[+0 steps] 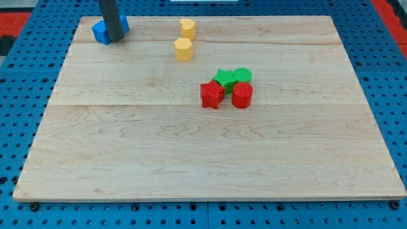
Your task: Push the triangle towards the heart
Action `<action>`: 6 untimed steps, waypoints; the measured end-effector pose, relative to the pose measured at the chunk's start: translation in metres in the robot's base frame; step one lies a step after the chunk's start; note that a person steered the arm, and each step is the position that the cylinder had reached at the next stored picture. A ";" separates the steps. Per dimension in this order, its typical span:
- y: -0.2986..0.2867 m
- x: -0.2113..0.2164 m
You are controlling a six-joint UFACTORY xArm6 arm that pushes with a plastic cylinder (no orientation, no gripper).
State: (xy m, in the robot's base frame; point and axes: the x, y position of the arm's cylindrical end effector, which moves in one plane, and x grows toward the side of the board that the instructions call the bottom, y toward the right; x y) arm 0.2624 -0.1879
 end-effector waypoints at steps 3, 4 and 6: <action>-0.067 0.011; -0.085 -0.043; 0.010 -0.036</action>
State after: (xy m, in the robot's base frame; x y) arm 0.2262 -0.1777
